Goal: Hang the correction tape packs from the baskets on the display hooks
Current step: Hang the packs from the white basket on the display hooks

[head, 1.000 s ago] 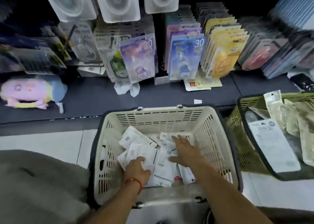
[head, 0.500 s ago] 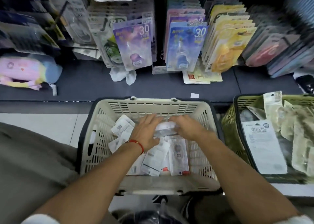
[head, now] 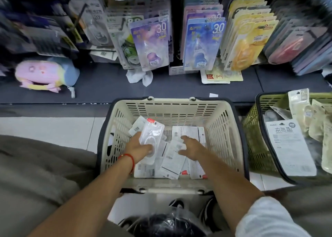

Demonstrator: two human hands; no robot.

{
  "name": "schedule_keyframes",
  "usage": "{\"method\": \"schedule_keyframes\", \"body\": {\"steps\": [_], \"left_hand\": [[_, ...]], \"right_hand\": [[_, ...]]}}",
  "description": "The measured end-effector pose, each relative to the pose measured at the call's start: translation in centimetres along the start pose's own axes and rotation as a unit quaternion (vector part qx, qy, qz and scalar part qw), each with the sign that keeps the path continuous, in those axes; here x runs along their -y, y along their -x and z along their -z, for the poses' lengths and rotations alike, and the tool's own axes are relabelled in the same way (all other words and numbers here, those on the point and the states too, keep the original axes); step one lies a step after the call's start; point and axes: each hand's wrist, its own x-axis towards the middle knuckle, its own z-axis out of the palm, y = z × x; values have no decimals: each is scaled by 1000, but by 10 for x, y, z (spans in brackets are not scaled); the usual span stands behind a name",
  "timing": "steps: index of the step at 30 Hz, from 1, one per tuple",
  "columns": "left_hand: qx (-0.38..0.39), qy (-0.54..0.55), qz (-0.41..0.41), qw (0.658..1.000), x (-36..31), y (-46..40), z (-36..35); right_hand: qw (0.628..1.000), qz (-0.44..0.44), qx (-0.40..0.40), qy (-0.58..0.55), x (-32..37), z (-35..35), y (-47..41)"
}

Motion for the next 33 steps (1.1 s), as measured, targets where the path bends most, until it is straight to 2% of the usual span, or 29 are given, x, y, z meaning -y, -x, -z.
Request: {"method": "schedule_keyframes", "body": {"steps": [5,7,10,12,13,15,18,20,21,23,25,27,28,30,33], "left_hand": [[-19,118,58,991,16,2,13],[-23,150,77,985,16,2,12],[-23,195,104,975,9,1,1],[7,252,126,960,1,3,-10],[34,290,132,947,-3,5,-15],[79,386,152,906,-10,7,-26],[125,487,179,846,-15,4,-32],[156,493,176,837,-12,4,-31],[162,471,167,851,-9,4,-31],[148,420,149,883,-1,4,-31],[109,404,142,897,7,2,-30],[84,398,138,903,11,2,-28],[80,394,133,906,13,2,-28],[68,384,124,913,19,1,-27],[36,361,114,925,29,-1,-26]], "right_hand": [[1000,16,-9,-21,6,-8,-7],[996,23,-33,-85,6,9,1],[965,65,-156,-199,11,41,28],[950,94,-226,-193,21,53,49],[948,117,-236,-180,27,53,58],[951,172,-205,-153,38,41,74],[962,231,-113,-92,48,7,83],[965,237,-68,-88,52,-10,80],[966,234,-47,-102,54,-14,78],[962,214,-39,-166,56,-15,68],[955,160,-119,-219,50,-11,50],[960,52,-209,-180,33,-3,25],[962,-21,-229,-148,21,-1,12],[956,-145,-216,-132,-2,-2,-11],[950,-209,-194,-125,-16,-9,-36]]}}
